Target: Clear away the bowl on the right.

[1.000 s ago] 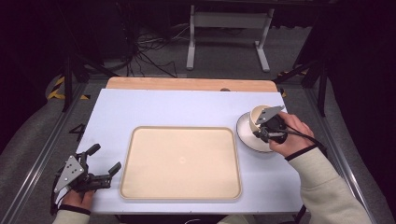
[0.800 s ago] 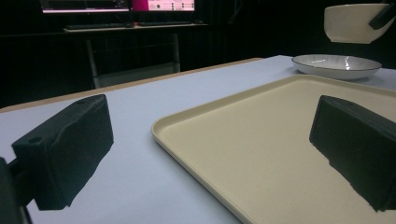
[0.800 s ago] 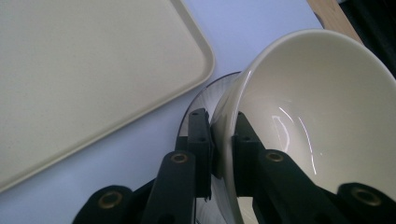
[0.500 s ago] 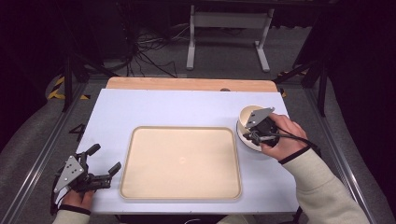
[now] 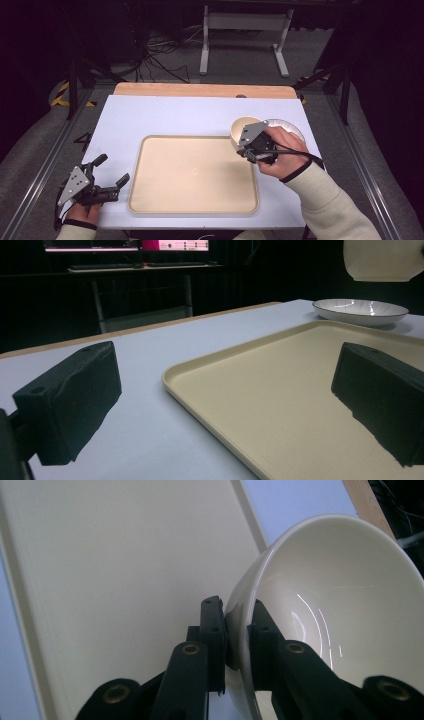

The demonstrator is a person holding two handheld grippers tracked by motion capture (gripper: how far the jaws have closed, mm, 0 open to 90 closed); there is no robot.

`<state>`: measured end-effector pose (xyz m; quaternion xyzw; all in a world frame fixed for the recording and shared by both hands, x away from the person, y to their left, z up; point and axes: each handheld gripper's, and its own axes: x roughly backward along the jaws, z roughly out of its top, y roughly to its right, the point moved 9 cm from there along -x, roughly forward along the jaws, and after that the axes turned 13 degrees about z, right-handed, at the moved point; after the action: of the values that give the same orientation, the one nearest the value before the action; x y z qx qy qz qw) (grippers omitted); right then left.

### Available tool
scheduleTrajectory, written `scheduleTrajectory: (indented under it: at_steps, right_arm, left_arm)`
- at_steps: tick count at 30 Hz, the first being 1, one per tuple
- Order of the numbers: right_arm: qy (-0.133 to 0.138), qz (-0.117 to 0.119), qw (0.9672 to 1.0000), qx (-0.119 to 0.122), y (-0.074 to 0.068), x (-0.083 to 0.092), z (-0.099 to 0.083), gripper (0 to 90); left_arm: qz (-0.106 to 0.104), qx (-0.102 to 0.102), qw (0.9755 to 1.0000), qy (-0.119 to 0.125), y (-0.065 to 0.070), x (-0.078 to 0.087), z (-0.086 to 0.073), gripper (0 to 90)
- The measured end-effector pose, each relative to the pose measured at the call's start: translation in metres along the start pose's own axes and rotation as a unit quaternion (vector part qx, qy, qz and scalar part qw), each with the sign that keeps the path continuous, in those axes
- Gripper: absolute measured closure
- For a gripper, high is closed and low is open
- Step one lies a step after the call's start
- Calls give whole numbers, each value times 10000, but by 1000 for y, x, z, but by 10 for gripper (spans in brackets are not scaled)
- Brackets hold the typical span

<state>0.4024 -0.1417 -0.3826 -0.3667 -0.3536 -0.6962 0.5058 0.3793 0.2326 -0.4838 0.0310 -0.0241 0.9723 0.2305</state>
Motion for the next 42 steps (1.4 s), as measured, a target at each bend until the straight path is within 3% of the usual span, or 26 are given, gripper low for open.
scheduleTrajectory:
  at_steps: [12,33,42]
  right_arm:
    - [113,234,9990,371,-25,-8,37,799]
    - [251,565,9942,877,-52,-28,82,783]
    - [265,740,9921,982,-61,-42,95,783]
  left_arm:
    - [-6,-1,10000,6,0,0,0,2]
    - [-11,-19,10000,40,1,1,0,2]
    - [-6,-31,10000,48,0,1,0,2]
